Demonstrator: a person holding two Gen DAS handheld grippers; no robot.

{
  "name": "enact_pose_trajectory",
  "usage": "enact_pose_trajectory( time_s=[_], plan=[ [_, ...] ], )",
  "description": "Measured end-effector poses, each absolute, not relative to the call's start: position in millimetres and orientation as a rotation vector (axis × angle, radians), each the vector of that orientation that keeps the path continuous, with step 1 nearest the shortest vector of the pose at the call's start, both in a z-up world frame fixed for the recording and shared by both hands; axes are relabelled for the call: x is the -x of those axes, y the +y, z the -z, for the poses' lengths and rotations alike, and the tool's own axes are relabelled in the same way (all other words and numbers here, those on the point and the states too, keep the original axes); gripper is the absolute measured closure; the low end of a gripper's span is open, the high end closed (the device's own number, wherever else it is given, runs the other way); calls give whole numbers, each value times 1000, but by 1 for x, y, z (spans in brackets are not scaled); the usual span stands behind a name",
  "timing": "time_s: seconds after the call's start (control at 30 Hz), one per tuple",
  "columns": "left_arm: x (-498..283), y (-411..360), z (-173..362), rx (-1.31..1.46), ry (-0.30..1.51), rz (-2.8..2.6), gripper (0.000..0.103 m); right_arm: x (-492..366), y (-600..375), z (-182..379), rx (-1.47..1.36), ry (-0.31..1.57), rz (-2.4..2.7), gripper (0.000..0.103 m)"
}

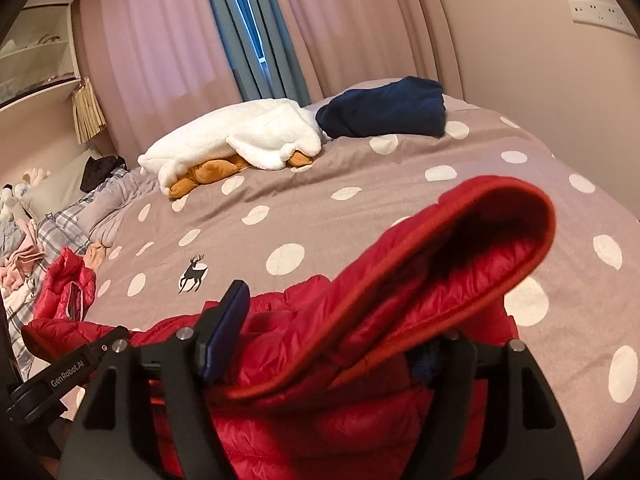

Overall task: Fold large clothes
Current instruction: 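Lower the jacket onto the bed and open both tools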

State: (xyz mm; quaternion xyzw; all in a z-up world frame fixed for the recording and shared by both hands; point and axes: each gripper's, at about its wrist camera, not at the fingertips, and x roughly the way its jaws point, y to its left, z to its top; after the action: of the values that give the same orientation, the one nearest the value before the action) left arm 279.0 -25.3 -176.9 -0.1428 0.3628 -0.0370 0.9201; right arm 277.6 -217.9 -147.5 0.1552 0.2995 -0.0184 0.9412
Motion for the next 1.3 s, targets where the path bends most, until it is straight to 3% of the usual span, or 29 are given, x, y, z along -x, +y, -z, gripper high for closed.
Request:
enact_pose_trajectory(
  time_s=[0.3,0.67,0.8,1.3],
  plan=[
    [-273,-28,169,286,688,93,49,-276,-221,145,-328,605,48,29],
    [-267,-26,163,311,645,111,48,-275,-223,141,-321,585,58,24],
    [-265,-26,159,299,614,100,41,-273,-223,138,-319,574,57,23],
    [-267,-29,161,292,625,100,41,-275,-223,137,-320,584,56,22]
  ],
)
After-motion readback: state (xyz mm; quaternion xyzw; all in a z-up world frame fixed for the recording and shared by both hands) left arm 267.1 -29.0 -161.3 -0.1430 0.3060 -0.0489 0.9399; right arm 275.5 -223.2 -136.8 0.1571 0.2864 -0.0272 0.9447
